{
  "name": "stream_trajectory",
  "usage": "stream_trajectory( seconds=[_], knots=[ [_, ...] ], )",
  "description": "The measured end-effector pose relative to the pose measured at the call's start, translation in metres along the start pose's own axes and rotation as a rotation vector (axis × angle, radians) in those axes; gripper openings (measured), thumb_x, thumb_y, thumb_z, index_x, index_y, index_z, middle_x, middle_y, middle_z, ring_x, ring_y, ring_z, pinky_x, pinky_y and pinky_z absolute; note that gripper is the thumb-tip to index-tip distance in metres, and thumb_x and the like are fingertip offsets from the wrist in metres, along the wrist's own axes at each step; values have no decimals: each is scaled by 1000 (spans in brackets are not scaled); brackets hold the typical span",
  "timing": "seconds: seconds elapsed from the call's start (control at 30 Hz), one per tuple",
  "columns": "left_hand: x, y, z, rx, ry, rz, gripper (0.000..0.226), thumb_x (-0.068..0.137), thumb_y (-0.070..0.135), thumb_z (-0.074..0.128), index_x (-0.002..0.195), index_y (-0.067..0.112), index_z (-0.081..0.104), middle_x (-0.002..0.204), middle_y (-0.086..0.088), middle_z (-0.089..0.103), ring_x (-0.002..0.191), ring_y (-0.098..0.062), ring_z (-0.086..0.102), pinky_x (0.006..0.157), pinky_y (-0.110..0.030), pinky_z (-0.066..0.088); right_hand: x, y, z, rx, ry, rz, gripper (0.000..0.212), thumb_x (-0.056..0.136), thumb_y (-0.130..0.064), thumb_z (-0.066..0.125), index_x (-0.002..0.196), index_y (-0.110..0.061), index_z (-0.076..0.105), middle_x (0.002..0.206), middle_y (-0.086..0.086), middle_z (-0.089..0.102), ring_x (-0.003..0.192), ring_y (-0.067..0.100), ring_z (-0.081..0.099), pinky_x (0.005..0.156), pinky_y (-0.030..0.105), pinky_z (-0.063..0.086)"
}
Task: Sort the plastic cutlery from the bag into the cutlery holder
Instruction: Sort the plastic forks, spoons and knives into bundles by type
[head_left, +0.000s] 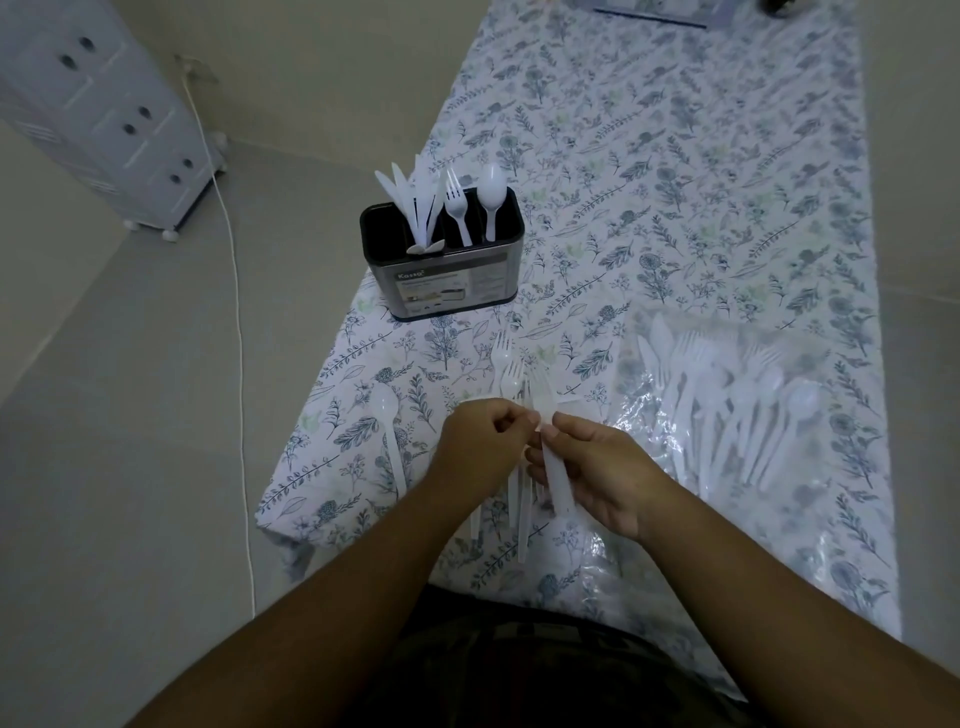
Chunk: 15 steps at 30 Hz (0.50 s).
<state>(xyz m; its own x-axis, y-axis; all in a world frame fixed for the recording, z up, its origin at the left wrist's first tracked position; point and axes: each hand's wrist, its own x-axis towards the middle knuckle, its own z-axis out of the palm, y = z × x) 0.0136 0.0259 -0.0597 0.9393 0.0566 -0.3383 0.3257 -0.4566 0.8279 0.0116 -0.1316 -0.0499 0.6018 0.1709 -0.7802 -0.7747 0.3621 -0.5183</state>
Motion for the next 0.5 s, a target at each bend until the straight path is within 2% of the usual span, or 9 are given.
stream_trajectory(
  seconds=[0.1, 0.27, 0.37, 0.5],
  knots=[
    [2, -11, 0, 259, 78, -20, 22, 89, 29, 71, 74, 14, 69, 62, 7, 62, 55, -2, 55, 56, -19, 42, 2, 3, -11, -54, 88, -21, 44, 94, -2, 68, 136, 2, 54, 105, 19, 76, 92, 25, 76, 71, 35, 64],
    [-5, -14, 11, 406, -11, -92, 24, 78, 37, 79, 81, 16, 66, 74, 4, 66, 68, -11, 61, 64, -24, 51, 5, 10, -21, -190, 125, -28, 32, 91, -7, 73, 120, 4, 67, 100, 17, 78, 87, 20, 78, 69, 38, 64],
    [-6, -17, 16, 402, -13, -96, 24, 75, 33, 82, 82, 18, 64, 76, 5, 65, 71, -11, 61, 60, -22, 47, 4, 11, -21, -189, 132, -41, 27, 91, -5, 73, 116, 2, 68, 102, 19, 77, 87, 22, 77, 75, 43, 64],
    [-11, -22, 10, 259, 47, -86, 26, 73, 28, 86, 84, 23, 63, 75, 10, 62, 69, -2, 60, 58, -13, 42, 2, 11, -19, -244, 138, -87, 23, 90, -1, 73, 112, 0, 68, 98, 21, 75, 87, 26, 76, 78, 51, 62]
  ],
)
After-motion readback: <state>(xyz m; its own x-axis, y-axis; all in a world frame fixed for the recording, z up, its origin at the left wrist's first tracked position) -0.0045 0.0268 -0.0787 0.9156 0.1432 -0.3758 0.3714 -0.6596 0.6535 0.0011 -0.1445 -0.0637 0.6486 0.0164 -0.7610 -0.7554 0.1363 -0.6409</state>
